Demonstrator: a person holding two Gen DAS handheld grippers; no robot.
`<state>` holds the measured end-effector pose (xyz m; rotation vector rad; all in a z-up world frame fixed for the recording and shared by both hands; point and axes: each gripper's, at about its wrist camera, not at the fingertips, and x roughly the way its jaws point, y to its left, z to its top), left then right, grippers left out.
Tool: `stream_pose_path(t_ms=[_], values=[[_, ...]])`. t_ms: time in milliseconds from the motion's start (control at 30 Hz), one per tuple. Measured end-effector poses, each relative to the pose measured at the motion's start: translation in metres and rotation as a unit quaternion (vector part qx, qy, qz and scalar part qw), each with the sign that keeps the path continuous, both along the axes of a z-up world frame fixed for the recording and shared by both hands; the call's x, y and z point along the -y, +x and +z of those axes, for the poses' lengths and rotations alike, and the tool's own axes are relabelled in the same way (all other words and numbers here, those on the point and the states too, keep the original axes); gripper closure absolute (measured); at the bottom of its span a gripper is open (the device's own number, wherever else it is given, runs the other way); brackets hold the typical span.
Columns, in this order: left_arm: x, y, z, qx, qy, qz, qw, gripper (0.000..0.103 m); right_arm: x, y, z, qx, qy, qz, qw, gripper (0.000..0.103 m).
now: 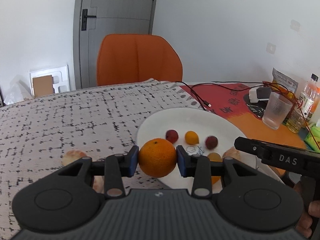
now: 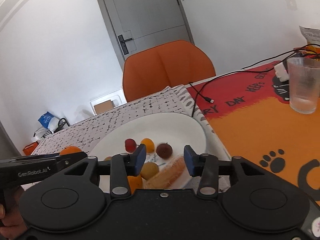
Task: Organize fruits
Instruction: 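Carry the orange with the left tool while the right tool carries the plum to the bowl, then open the left tool over the bowl while the right tool opens to release the plum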
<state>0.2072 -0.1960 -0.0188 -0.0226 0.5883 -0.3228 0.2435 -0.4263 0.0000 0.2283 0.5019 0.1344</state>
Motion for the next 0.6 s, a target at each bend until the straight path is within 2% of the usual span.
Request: stream_pose_path(t_ms=[233, 467, 600], values=[[-0.002, -0.006, 0.003, 0.005, 0.012, 0.006, 0.9999, 0.062, 0.003, -0.003, -0.001, -0.004, 0.006, 0.000, 1.000, 0.057], [-0.027, -0.011, 0.004, 0.003, 0.020, 0.037, 0.9991, 0.048, -0.007, -0.004, 0.001, -0.001, 0.010, 0.013, 1.000, 0.051], [-0.044, -0.016, 0.002, 0.000, 0.017, 0.056, 0.9983, 0.045, -0.014, -0.006, 0.001, -0.001, 0.009, 0.020, 1.000, 0.046]])
